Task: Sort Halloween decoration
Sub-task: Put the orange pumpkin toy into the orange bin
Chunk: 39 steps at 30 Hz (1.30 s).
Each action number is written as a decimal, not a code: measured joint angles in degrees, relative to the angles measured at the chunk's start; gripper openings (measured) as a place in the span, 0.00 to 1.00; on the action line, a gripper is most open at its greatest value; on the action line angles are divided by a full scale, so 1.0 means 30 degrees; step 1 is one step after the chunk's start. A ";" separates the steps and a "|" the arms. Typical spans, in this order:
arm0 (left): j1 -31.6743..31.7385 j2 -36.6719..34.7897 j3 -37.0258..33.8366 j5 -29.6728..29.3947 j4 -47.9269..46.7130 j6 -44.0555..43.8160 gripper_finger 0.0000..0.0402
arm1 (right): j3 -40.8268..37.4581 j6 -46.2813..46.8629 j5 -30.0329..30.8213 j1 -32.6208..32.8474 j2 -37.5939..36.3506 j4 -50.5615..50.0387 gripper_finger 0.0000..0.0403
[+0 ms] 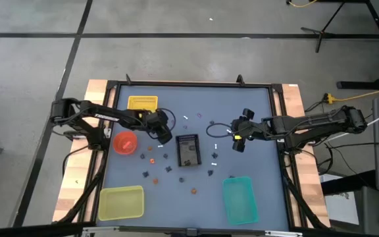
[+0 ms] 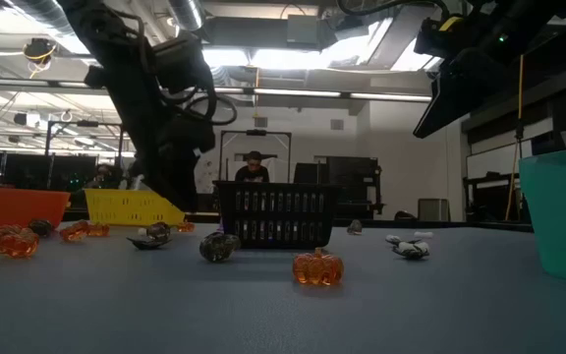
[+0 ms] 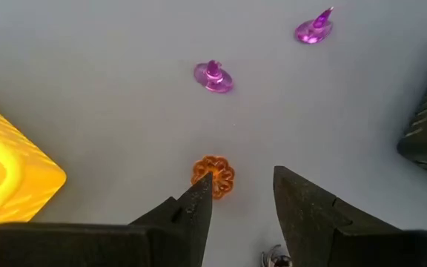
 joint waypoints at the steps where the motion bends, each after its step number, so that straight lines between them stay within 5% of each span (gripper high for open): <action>1: 0.0000 0.0158 0.0002 -0.0095 0.0017 -0.0004 0.32 | 0.0000 -0.0006 0.0000 0.0000 -0.0007 0.0001 0.53; 39: 0.0036 0.1337 -0.0015 -0.0845 -0.0223 -0.0852 0.32 | 0.0000 -0.0005 -0.0211 -0.0007 0.0007 -0.0014 0.53</action>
